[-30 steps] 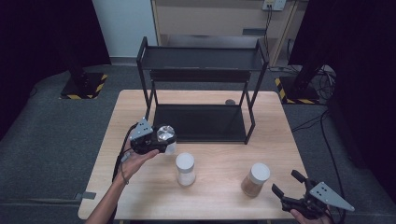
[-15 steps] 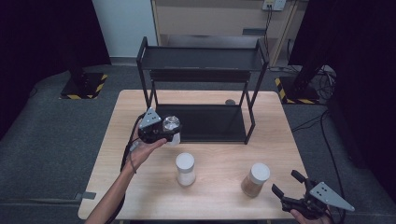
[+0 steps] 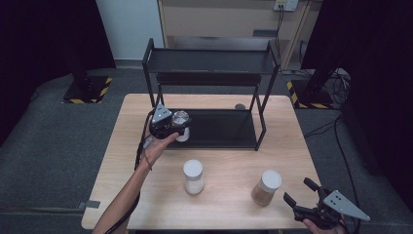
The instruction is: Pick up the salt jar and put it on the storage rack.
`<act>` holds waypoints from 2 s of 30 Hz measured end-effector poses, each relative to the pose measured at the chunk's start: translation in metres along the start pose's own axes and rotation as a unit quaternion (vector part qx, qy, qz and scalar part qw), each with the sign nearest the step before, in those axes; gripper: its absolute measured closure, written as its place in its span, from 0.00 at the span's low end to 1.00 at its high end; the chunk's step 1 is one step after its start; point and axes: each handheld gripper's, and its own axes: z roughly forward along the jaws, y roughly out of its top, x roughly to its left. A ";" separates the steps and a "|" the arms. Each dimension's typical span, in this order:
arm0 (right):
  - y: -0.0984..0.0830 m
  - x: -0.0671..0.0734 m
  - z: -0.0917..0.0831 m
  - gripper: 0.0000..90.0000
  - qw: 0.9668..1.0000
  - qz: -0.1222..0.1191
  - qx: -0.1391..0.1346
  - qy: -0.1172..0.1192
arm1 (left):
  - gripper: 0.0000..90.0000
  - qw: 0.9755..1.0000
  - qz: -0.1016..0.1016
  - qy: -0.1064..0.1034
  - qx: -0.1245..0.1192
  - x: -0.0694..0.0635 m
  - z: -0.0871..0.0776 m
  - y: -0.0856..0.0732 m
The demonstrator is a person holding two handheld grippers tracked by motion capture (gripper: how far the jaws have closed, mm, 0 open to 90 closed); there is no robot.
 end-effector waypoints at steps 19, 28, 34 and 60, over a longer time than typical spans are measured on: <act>0.000 0.000 -0.001 0.08 1.000 0.002 0.000 0.000 | 0.38 0.999 -0.012 0.053 0.002 -0.003 0.042 -0.022; 0.000 -0.001 0.000 0.08 1.000 0.002 0.000 0.000 | 0.38 0.997 -0.029 0.069 0.009 0.001 0.047 -0.034; 0.000 -0.001 0.000 0.08 1.000 0.002 0.000 0.000 | 0.38 0.997 -0.037 0.069 0.008 0.001 0.050 -0.040; 0.000 -0.001 -0.001 0.08 1.000 0.003 -0.001 0.002 | 0.35 0.997 -0.040 0.064 0.000 -0.002 0.054 -0.049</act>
